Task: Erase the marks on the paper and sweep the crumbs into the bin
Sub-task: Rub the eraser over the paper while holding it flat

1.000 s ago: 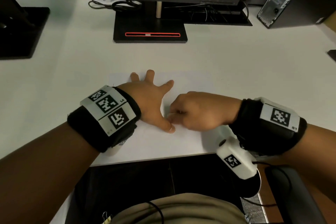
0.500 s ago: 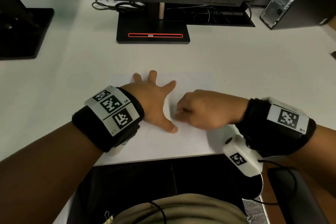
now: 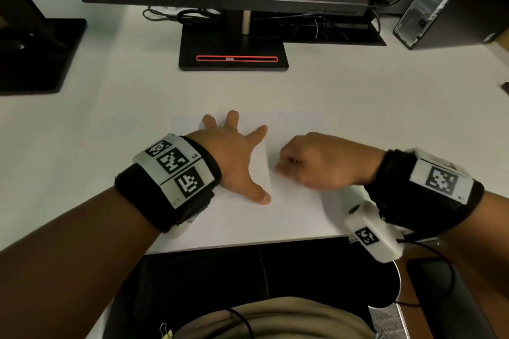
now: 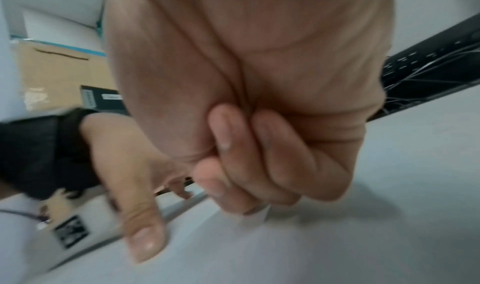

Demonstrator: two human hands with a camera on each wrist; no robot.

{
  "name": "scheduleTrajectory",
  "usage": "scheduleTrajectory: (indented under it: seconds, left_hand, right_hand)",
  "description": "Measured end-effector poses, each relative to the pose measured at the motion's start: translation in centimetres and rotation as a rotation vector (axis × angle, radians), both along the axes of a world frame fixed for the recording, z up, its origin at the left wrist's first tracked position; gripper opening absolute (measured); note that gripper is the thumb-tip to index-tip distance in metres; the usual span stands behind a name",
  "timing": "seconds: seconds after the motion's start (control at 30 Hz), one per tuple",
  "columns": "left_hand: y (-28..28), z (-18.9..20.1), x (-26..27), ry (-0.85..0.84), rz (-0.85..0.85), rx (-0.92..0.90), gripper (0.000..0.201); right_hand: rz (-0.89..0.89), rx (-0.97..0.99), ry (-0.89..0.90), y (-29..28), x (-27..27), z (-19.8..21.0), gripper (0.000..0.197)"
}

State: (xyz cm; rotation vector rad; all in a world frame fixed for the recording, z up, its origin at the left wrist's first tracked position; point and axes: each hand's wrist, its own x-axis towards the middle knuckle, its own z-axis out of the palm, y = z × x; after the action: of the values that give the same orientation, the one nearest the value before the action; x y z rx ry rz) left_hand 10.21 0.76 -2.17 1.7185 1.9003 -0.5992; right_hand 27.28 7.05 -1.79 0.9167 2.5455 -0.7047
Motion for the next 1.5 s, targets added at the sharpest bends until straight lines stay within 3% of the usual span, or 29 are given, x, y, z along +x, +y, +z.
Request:
scheduleTrajectory:
  seconds: [0.13, 0.27, 0.47, 0.63, 0.83, 0.97, 1.03, 1.17, 1.27, 1.33, 1.43, 1.5]
  left_hand:
    - [0.2, -0.1, 0.0, -0.001, -0.003, 0.007, 0.131]
    - [0.1, 0.0, 0.0, -0.002, 0.010, 0.000, 0.130]
    - [-1.1, -0.3, -0.5, -0.093, -0.005, 0.022, 0.118]
    - [-2.7, -0.3, -1.7, -0.143, -0.068, 0.002, 0.129]
    - [-2.8, -0.6, -1.5, -0.097, -0.091, -0.015, 0.136]
    - [-2.8, -0.5, -1.4, -0.073, -0.078, -0.043, 0.135]
    - [-2.7, -0.5, -1.4, -0.063, -0.076, -0.053, 0.135]
    - [-2.6, -0.5, -1.5, -0.058, -0.081, -0.056, 0.135]
    - [-2.6, -0.8, -1.6, -0.065, -0.080, -0.054, 0.136]
    - [-2.6, -0.8, -1.6, -0.066, -0.074, -0.056, 0.135]
    - [-2.5, -0.8, -1.5, -0.062, -0.079, -0.058, 0.135]
    - [-2.4, -0.8, -1.5, -0.058, -0.085, -0.053, 0.136]
  right_hand:
    - [0.061, -0.083, -0.038, -1.0, 0.5, -0.2, 0.043]
    - [-0.072, -0.027, 0.007, 0.3, 1.1, 0.0, 0.042]
    - [-0.287, -0.289, 0.061, 0.4, 1.7, -0.3, 0.036]
    - [-0.391, -0.285, 0.120, 1.1, 2.2, 0.3, 0.037]
    - [-0.106, -0.246, -0.020, -2.3, 2.0, 0.3, 0.041]
    - [-0.171, -0.137, 0.029, -1.0, 2.3, 0.4, 0.041]
    - [-0.110, -0.073, 0.047, -1.6, 2.3, 0.4, 0.041]
    - [0.004, -0.212, -0.035, -2.9, 2.5, 0.5, 0.044]
    - [-0.076, -0.053, 0.035, -1.1, 2.8, 0.1, 0.043]
    - [-0.037, 0.000, 0.054, -1.6, 2.9, -0.2, 0.041]
    - [0.089, -0.100, 0.009, -3.4, 3.0, -0.4, 0.041]
    - [0.053, -0.091, -0.003, -2.5, 3.4, -0.4, 0.041]
